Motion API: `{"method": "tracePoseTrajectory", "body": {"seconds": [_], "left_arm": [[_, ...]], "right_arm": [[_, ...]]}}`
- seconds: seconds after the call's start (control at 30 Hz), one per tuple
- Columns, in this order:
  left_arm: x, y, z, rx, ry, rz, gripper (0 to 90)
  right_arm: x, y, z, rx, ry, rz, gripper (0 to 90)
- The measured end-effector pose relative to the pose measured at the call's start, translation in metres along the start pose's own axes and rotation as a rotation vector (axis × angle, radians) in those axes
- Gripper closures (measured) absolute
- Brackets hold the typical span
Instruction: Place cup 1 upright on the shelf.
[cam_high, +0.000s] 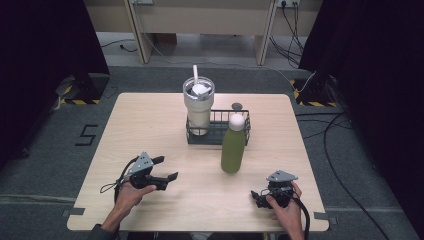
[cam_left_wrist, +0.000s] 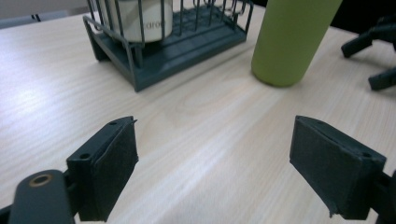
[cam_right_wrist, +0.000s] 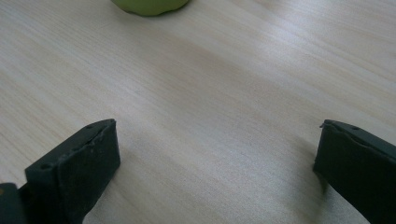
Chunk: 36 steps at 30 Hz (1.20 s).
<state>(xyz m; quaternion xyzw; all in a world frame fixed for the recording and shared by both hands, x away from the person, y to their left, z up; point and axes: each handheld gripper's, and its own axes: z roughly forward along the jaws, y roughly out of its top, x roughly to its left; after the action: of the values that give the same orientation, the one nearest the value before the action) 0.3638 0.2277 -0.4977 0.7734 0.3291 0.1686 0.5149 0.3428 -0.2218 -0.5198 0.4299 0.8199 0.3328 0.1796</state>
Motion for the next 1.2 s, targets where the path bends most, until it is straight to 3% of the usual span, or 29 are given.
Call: {"method": "tracePoseTrajectory", "body": {"seconds": [0.6,0.87,0.97,1.2], "left_arm": [[-0.007,-0.031,-0.021,0.127,0.019,0.02,14.9],[-0.006,-0.038,-0.027,0.198,0.06,0.035,14.9],[-0.006,-0.04,-0.03,0.227,0.08,0.067,14.9],[-0.004,-0.045,-0.036,0.254,0.093,0.051,15.0]], "right_arm": [[0.0,0.0,0.0,-0.001,0.001,-0.003,0.5],[0.0,0.0,0.0,-0.001,0.001,-0.003,0.5],[0.0,0.0,0.0,-0.001,0.001,-0.004,0.5],[0.0,0.0,0.0,-0.002,0.002,-0.002,0.5]]}}
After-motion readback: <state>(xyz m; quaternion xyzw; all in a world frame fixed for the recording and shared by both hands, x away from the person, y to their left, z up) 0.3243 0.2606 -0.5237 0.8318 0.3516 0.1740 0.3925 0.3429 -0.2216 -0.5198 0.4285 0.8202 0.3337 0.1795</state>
